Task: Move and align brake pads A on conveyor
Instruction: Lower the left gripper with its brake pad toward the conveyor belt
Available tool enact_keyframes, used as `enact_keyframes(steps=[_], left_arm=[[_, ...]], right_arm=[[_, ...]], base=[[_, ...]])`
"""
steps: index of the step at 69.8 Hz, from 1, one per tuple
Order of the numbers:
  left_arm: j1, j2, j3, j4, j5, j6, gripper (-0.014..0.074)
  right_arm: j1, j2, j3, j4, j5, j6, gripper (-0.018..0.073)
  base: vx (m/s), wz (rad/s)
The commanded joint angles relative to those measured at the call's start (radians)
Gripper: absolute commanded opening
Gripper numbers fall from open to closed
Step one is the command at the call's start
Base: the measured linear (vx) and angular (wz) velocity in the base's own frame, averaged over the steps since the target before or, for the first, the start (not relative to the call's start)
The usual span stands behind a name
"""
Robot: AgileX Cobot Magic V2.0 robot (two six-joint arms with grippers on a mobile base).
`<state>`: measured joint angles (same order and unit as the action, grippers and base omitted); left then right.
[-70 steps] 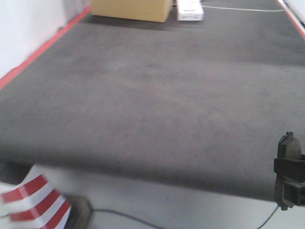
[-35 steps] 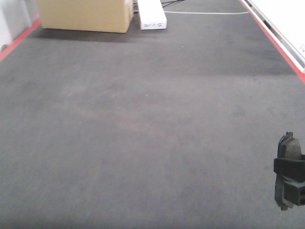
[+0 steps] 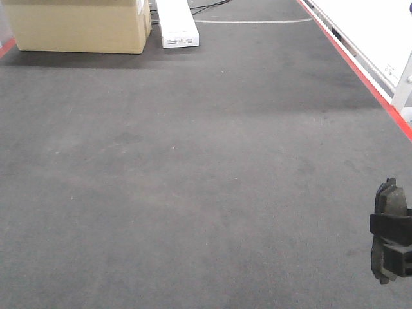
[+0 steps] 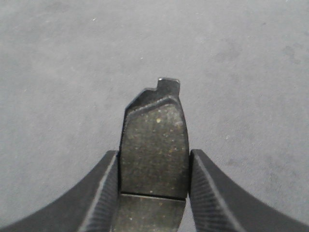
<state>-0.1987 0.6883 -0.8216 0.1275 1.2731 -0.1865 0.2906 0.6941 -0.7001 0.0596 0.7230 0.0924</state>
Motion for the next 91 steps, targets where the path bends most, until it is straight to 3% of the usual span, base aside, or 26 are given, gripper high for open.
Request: enact_keyframes(steps=[1, 76, 91], left_arm=[[-0.005, 0.004, -0.030, 0.006, -0.019, -0.009, -0.0006], [-0.005, 0.004, -0.030, 0.005, -0.029, -0.010, -0.0006], [-0.005, 0.015, -0.030, -0.008, -0.199, -0.012, -0.0006]], right_arm=[[-0.005, -0.001, -0.032, -0.002, -0.074, -0.009, -0.0003], [-0.005, -0.001, -0.032, -0.002, -0.074, -0.009, -0.0003], [-0.005, -0.001, -0.032, -0.002, -0.074, -0.009, -0.0003]], base=[[0.06, -0.06], [0.00, 0.00], [0.00, 0.00]])
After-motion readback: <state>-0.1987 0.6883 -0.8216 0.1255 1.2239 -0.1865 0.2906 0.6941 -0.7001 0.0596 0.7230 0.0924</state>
